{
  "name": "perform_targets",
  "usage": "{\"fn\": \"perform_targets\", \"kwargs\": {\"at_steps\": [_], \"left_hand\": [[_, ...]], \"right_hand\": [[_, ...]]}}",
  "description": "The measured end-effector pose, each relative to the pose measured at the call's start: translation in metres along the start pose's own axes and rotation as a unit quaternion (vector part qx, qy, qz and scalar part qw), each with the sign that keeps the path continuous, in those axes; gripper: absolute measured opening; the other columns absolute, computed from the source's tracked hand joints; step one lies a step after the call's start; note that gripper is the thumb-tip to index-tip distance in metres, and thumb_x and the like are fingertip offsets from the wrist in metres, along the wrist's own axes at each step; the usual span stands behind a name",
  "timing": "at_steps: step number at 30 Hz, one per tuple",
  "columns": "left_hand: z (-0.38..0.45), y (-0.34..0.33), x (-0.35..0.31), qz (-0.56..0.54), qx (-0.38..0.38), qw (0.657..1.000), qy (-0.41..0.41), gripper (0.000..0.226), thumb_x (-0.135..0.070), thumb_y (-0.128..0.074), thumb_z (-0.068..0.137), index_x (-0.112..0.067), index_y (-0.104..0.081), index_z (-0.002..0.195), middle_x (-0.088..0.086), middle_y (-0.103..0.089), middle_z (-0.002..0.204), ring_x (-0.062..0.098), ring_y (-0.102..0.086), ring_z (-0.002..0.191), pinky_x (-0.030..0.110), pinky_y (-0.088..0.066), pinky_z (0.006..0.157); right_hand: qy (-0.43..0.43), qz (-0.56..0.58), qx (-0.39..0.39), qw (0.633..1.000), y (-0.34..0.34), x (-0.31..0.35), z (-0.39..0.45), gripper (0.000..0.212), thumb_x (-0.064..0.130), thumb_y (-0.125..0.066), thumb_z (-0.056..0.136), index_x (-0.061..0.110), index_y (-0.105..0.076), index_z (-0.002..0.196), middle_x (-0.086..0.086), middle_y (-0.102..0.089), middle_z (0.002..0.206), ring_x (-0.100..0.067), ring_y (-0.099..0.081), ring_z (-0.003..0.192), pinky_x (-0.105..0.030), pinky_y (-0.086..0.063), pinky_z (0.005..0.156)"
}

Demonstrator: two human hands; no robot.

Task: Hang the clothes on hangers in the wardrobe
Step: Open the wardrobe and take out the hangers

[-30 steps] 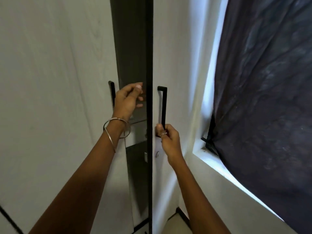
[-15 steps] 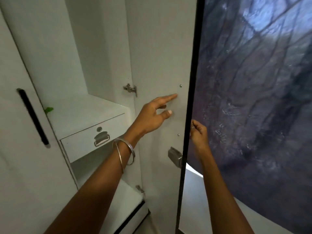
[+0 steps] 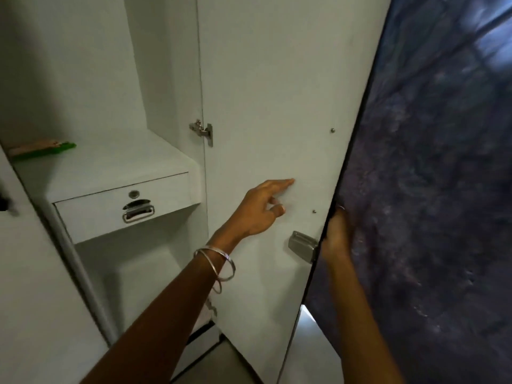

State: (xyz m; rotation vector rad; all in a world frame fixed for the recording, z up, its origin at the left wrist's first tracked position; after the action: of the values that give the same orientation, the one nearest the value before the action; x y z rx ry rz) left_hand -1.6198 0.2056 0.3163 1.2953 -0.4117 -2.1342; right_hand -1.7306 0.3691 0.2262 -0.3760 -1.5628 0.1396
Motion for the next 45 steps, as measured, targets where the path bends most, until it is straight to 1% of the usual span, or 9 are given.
{"fn": "perform_targets", "kwargs": {"at_steps": [2, 5, 9, 16, 19, 25, 28, 35, 45], "left_hand": [[-0.005, 0.011, 0.016, -0.024, -0.026, 0.998, 0.056, 0.048, -0.002, -0.059, 0.089, -0.020, -0.053, 0.133, -0.001, -0.057, 0.129, 0.006, -0.058, 0.090, 0.007, -0.046, 0.075], [-0.019, 0.043, 0.033, -0.056, -0.069, 0.990, 0.106, 0.031, -0.003, -0.054, 0.092, -0.016, -0.064, 0.119, 0.004, -0.069, 0.108, 0.013, -0.069, 0.075, 0.013, -0.048, 0.065], [-0.052, 0.123, 0.045, -0.063, -0.181, 0.974, 0.123, 0.026, 0.003, -0.049, 0.093, -0.009, -0.068, 0.106, 0.010, -0.073, 0.089, 0.021, -0.069, 0.069, 0.025, -0.054, 0.068], [-0.181, 0.337, 0.050, 0.075, -0.560, 0.819, 0.100, 0.023, -0.002, -0.048, 0.088, -0.009, -0.070, 0.094, 0.006, -0.069, 0.075, 0.016, -0.064, 0.063, 0.028, -0.054, 0.064], [-0.227, 0.394, 0.054, 0.173, -0.628, 0.746, 0.140, 0.019, -0.013, -0.053, 0.086, -0.016, -0.069, 0.095, 0.000, -0.069, 0.080, 0.015, -0.064, 0.071, 0.027, -0.054, 0.073], [-0.224, 0.426, 0.086, 0.113, -0.553, 0.810, 0.162, 0.015, -0.018, -0.055, 0.093, -0.009, -0.067, 0.091, 0.005, -0.069, 0.079, 0.014, -0.064, 0.070, 0.030, -0.056, 0.073], [-0.211, 0.407, 0.105, -0.048, -0.479, 0.860, 0.169, 0.030, -0.020, -0.042, 0.101, -0.002, -0.065, 0.098, 0.016, -0.069, 0.083, 0.024, -0.066, 0.072, 0.033, -0.059, 0.071], [-0.225, 0.379, 0.090, -0.107, -0.466, 0.864, 0.155, 0.035, -0.024, -0.036, 0.103, -0.011, -0.064, 0.088, 0.008, -0.058, 0.072, 0.018, -0.054, 0.065, 0.035, -0.053, 0.067], [-0.314, 0.324, -0.004, -0.114, -0.519, 0.837, 0.129, 0.046, -0.042, -0.030, 0.100, -0.014, -0.054, 0.073, -0.002, -0.043, 0.054, 0.009, -0.039, 0.048, 0.021, -0.038, 0.049]], "right_hand": [[0.119, 0.003, -0.113, 0.986, 0.013, 0.021, -0.033, 0.016, 0.018, -0.053, 0.090, 0.011, -0.064, 0.100, -0.004, -0.065, 0.103, -0.028, -0.061, 0.101, -0.037, -0.049, 0.093], [0.400, -0.107, -0.220, 0.883, 0.001, 0.071, -0.114, 0.019, 0.009, -0.056, 0.090, 0.001, -0.059, 0.107, -0.016, -0.058, 0.108, -0.031, -0.050, 0.102, -0.034, -0.035, 0.092], [0.525, -0.112, 0.011, 0.844, -0.094, 0.071, -0.163, 0.014, 0.004, -0.052, 0.090, 0.003, -0.063, 0.098, -0.014, -0.059, 0.099, -0.027, -0.051, 0.097, -0.027, -0.036, 0.089], [0.397, -0.137, 0.379, 0.824, -0.278, -0.035, -0.230, 0.016, 0.008, -0.048, 0.093, 0.007, -0.062, 0.102, -0.001, -0.063, 0.094, -0.021, -0.061, 0.084, -0.042, -0.053, 0.073], [0.318, -0.152, 0.477, 0.805, -0.344, -0.067, -0.273, 0.023, 0.015, -0.052, 0.097, 0.006, -0.060, 0.116, 0.001, -0.059, 0.093, -0.019, -0.060, 0.086, -0.024, -0.047, 0.077], [-0.010, -0.143, 0.579, 0.803, -0.442, -0.122, -0.330, 0.032, 0.036, -0.037, 0.103, 0.021, -0.052, 0.127, -0.009, -0.058, 0.130, -0.016, -0.053, 0.109, -0.029, -0.039, 0.099], [-0.049, -0.157, 0.587, 0.793, -0.451, -0.139, -0.355, 0.057, 0.051, -0.026, 0.101, 0.015, -0.047, 0.140, -0.010, -0.052, 0.139, -0.024, -0.049, 0.128, -0.041, -0.036, 0.111], [-0.073, -0.096, 0.529, 0.840, -0.419, -0.151, -0.362, 0.067, 0.068, -0.031, 0.091, 0.019, -0.056, 0.131, -0.009, -0.061, 0.128, -0.026, -0.056, 0.120, -0.049, -0.041, 0.107], [-0.090, 0.022, 0.609, 0.788, -0.309, -0.109, -0.427, 0.025, 0.024, -0.044, 0.101, 0.017, -0.067, 0.096, -0.002, -0.071, 0.091, -0.011, -0.068, 0.083, -0.027, -0.056, 0.081]]}}
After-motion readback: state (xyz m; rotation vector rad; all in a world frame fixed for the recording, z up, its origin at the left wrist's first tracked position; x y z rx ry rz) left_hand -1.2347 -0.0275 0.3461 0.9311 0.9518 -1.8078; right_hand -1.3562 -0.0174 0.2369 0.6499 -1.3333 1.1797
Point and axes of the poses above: each hand's wrist, its own z-axis towards the middle knuckle, its own y-axis out of the back of the hand, x = y × z, the point moved 8 cm from there along z, towards the middle knuckle
